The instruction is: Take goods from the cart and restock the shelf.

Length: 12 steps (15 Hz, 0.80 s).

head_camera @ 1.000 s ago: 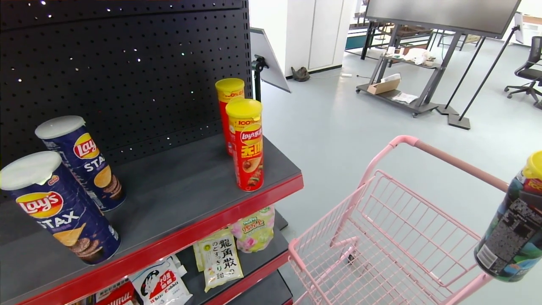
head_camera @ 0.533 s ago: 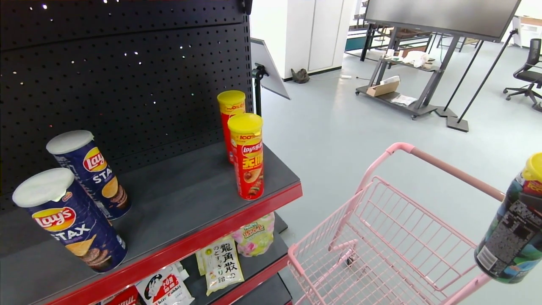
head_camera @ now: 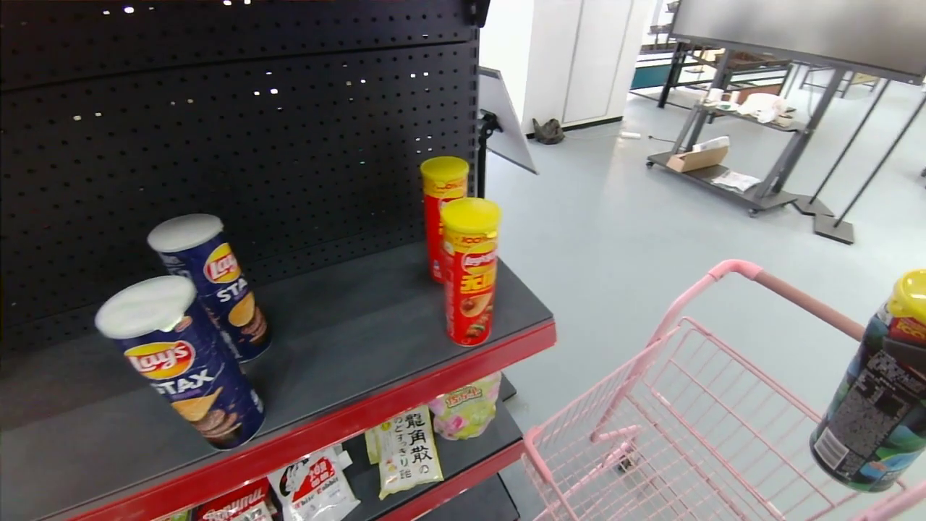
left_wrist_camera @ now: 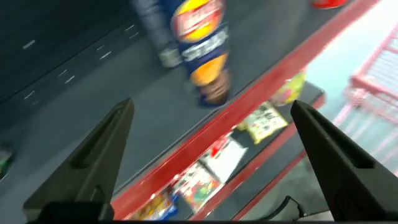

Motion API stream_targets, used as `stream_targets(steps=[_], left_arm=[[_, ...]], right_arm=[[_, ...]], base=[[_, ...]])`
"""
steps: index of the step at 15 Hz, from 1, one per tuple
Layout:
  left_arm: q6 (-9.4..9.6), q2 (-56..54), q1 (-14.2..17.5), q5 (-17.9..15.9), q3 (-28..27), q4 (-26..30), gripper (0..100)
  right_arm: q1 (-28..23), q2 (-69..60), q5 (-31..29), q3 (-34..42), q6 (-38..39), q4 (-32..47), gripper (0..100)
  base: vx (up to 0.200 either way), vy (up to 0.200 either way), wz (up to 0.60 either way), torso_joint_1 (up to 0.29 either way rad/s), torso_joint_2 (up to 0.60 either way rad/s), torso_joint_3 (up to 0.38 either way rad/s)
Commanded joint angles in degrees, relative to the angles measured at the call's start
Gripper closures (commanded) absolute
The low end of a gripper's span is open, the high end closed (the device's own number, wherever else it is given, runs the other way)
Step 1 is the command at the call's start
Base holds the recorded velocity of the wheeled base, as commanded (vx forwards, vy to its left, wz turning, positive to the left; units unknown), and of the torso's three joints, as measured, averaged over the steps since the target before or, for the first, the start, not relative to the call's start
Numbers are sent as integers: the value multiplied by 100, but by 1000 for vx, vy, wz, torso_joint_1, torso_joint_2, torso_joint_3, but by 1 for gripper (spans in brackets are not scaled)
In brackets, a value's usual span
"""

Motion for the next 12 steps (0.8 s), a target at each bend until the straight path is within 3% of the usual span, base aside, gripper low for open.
stream_targets(steps=[1, 5, 8, 12], left_arm=[[11, -7, 5, 3, -22, -1, 0], [37, -15, -4, 346, -5, 16, 0], [72, -33, -4, 355, -58, -1, 0], [476, -68, -4, 364, -49, -1, 0]], right_arm=[[1, -28, -1, 43, -1, -8, 100], [1, -46, -10, 43, 8, -8, 100], [-8, -283, -10, 122, 8, -8, 100], [-245, -327, -1, 148, 8, -8, 100]], base=[[0, 0, 600, 17, 7, -2], [0, 0, 600, 2, 4, 4], [0, 0, 0, 0, 0, 0], [0, 0, 0, 0, 0, 0]])
